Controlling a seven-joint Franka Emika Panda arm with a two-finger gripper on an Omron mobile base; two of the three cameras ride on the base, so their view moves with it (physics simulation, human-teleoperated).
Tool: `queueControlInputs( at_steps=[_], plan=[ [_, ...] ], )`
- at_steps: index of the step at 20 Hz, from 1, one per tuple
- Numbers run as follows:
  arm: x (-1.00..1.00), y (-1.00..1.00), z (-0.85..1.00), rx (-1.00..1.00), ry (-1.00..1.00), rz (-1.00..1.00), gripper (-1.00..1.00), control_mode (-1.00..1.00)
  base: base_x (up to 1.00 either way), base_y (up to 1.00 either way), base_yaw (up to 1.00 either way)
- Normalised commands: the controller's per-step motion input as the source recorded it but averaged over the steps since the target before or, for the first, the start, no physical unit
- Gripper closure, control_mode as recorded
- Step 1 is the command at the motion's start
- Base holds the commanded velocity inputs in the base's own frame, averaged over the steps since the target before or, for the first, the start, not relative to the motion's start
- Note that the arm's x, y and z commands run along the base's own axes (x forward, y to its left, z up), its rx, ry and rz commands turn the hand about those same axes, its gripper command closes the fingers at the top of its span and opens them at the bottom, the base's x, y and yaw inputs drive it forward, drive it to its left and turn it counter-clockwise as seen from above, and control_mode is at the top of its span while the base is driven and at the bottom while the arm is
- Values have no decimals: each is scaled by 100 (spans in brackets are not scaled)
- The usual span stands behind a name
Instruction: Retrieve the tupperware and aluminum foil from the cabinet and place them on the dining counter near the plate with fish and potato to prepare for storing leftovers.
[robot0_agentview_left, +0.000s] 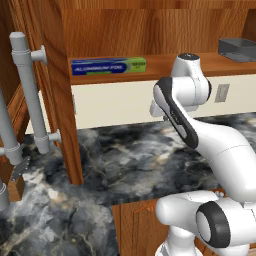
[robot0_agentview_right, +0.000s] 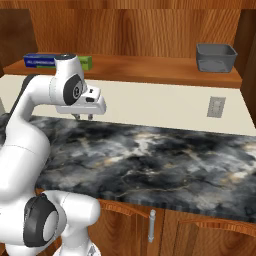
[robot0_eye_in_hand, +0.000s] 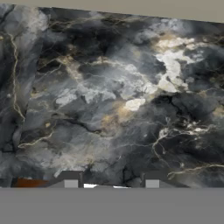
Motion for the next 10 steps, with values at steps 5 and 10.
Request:
queueControlInputs(
  at_steps=[5, 10],
  plan=[
    [0, -2, 0, 3, 0, 0, -100, -100, 0, 0, 0],
    [0, 0, 0, 0, 0, 0, -100, -100, 0, 0, 0]
  ],
)
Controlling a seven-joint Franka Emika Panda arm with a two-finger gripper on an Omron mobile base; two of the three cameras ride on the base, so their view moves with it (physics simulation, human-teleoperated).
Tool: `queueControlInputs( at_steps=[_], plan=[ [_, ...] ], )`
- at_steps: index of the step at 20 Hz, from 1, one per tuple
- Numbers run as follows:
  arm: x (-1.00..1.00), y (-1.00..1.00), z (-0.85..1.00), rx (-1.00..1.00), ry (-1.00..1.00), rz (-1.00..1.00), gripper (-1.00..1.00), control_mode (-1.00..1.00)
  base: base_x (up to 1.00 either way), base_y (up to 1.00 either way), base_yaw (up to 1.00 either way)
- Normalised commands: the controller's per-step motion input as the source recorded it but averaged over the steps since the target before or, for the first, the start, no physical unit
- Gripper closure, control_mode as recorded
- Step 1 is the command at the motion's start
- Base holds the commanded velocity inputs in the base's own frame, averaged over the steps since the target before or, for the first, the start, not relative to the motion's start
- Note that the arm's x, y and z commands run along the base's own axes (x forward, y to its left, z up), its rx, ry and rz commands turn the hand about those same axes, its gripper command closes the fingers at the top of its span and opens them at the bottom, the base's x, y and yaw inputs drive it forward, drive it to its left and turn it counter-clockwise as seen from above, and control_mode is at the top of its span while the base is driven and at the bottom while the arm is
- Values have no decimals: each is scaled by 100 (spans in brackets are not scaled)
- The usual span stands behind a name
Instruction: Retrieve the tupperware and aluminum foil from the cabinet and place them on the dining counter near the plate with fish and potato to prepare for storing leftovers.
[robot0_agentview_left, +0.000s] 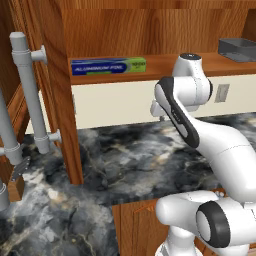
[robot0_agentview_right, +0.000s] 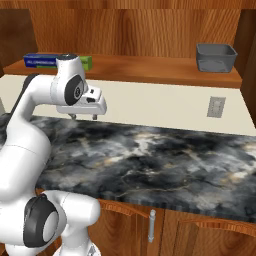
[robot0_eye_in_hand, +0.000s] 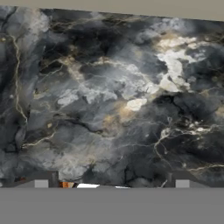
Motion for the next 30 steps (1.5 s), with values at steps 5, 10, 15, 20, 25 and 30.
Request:
queueControlInputs(
  at_steps=[5, 10, 15, 20, 25, 30],
  plan=[
    [-6, 0, 0, 1, -3, 0, -100, -100, 0, 0, 0],
    [-27, -9, 0, 0, 0, 0, -100, -100, 0, 0, 0],
    [-33, -12, 20, 4, -24, 4, -100, -100, 0, 0, 0],
    [1, -15, 60, 8, -32, 9, -100, -100, 0, 0, 0],
    [16, -13, 80, 8, -10, 9, -100, -100, 0, 0, 0],
    [33, -6, 96, 5, 0, 11, -100, -100, 0, 0, 0]
  ],
)
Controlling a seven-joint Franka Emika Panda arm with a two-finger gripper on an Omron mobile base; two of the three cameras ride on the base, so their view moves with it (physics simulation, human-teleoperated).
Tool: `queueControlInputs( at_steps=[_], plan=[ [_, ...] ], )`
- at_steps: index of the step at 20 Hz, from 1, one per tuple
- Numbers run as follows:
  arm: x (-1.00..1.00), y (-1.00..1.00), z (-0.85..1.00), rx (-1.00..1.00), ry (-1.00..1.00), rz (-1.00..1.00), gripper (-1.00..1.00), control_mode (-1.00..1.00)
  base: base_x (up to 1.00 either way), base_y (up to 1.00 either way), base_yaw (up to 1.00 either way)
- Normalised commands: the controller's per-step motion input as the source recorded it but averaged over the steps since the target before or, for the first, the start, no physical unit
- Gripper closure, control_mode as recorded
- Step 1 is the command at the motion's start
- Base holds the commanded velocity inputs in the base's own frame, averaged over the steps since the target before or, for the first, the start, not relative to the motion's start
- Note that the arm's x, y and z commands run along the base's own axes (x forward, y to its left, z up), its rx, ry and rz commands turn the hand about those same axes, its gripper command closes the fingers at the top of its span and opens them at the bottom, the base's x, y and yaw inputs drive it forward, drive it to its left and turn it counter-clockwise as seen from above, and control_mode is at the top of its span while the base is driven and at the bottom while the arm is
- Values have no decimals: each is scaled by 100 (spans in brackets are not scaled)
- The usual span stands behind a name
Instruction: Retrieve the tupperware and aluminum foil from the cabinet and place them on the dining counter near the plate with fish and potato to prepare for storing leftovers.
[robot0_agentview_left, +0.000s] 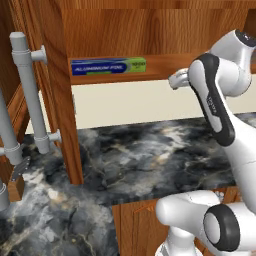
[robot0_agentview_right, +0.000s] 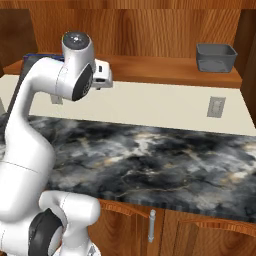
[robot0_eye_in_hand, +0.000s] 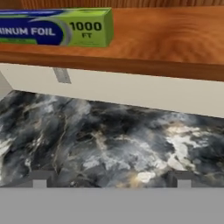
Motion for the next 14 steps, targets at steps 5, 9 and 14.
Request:
queueControlInputs(
  at_steps=[5, 9, 14],
  plan=[
    [42, 0, 42, 0, 0, 17, -100, -100, 0, 0, 0],
    [55, 1, -10, 0, 0, 18, -100, -100, 0, 0, 0],
    [33, -1, -22, 0, -9, 4, -100, -100, 0, 0, 0]
  ],
)
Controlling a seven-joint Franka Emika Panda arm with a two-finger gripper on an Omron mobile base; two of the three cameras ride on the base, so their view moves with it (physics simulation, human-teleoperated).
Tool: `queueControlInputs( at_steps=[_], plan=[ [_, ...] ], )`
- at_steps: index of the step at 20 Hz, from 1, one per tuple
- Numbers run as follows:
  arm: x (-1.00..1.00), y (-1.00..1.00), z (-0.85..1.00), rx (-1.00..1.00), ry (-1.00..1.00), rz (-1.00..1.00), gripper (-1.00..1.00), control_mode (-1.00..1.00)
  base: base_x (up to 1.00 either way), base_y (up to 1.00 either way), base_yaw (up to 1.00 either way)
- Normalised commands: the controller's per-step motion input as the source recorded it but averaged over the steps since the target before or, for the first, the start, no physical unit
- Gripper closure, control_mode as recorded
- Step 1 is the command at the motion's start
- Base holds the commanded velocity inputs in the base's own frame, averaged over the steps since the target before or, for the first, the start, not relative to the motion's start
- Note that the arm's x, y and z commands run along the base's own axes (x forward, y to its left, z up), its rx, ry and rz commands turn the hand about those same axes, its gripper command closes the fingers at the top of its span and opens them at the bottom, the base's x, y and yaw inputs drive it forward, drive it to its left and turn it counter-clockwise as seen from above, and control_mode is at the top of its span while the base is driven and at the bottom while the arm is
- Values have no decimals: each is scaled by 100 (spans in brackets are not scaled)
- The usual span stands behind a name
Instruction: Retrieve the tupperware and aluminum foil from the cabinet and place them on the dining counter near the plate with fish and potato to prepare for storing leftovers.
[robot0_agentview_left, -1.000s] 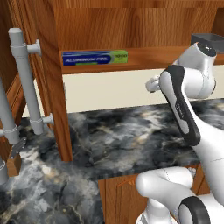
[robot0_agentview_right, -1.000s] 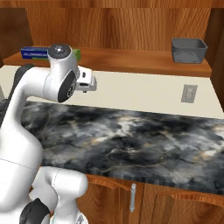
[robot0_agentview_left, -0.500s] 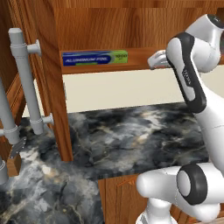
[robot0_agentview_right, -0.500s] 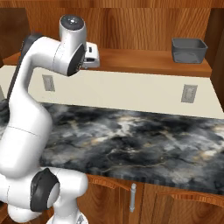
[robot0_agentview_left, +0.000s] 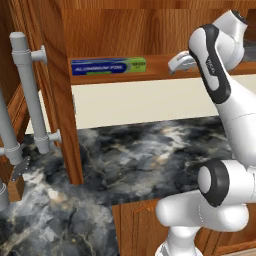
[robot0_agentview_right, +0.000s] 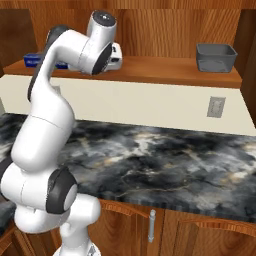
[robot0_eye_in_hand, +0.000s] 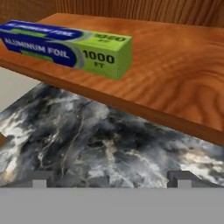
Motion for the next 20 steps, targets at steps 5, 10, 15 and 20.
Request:
queueControlInputs(
  at_steps=[5, 10, 15, 20],
  plan=[
    [45, 10, -23, 0, -11, 11, -100, -100, 0, 0, 0],
    [45, 23, -15, 0, -9, 18, -100, -100, 0, 0, 0],
    [47, 5, 0, 0, -1, 19, -100, -100, 0, 0, 0],
    [45, 9, 0, 0, 0, 13, -100, -100, 0, 0, 0]
  ],
)
